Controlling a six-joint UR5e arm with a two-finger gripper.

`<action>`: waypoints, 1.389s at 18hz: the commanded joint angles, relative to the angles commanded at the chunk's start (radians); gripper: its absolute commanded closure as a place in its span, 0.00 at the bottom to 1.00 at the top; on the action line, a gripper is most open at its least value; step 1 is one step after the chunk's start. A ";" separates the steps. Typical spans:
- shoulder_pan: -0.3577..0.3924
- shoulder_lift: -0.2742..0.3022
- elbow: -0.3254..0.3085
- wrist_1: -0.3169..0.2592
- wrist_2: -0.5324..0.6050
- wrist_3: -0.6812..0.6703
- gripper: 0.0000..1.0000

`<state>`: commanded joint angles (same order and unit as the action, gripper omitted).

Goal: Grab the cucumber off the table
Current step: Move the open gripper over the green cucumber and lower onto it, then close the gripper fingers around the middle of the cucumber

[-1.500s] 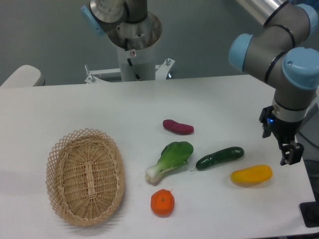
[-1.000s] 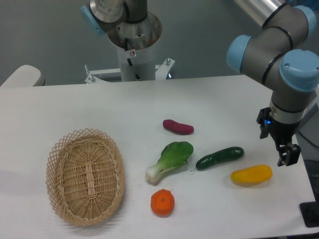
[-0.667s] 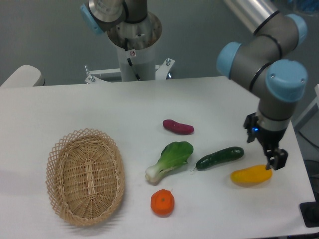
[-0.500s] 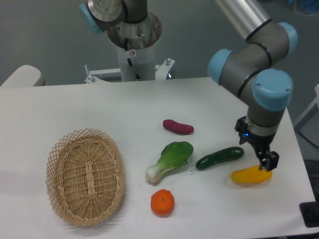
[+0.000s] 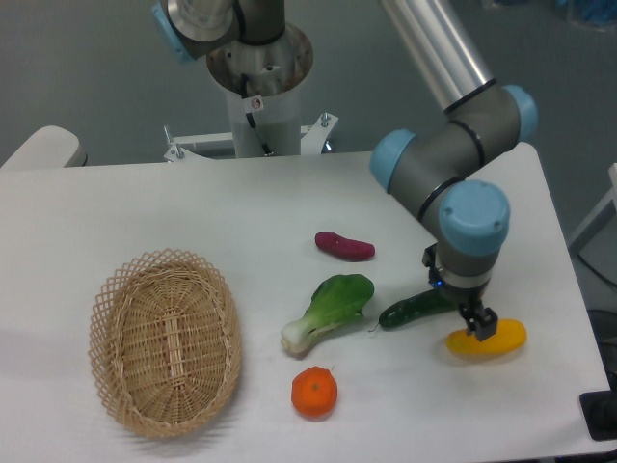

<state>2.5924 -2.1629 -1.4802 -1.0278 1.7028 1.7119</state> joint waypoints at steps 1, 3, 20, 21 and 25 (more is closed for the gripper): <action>-0.002 0.002 -0.008 0.000 -0.008 0.000 0.00; -0.002 0.002 -0.017 -0.002 -0.011 0.003 0.00; 0.009 -0.003 -0.127 0.104 -0.011 0.002 0.13; 0.009 -0.003 -0.124 0.104 -0.011 0.005 0.36; 0.011 -0.005 -0.115 0.104 -0.009 0.017 0.75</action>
<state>2.6032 -2.1675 -1.5953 -0.9235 1.6935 1.7288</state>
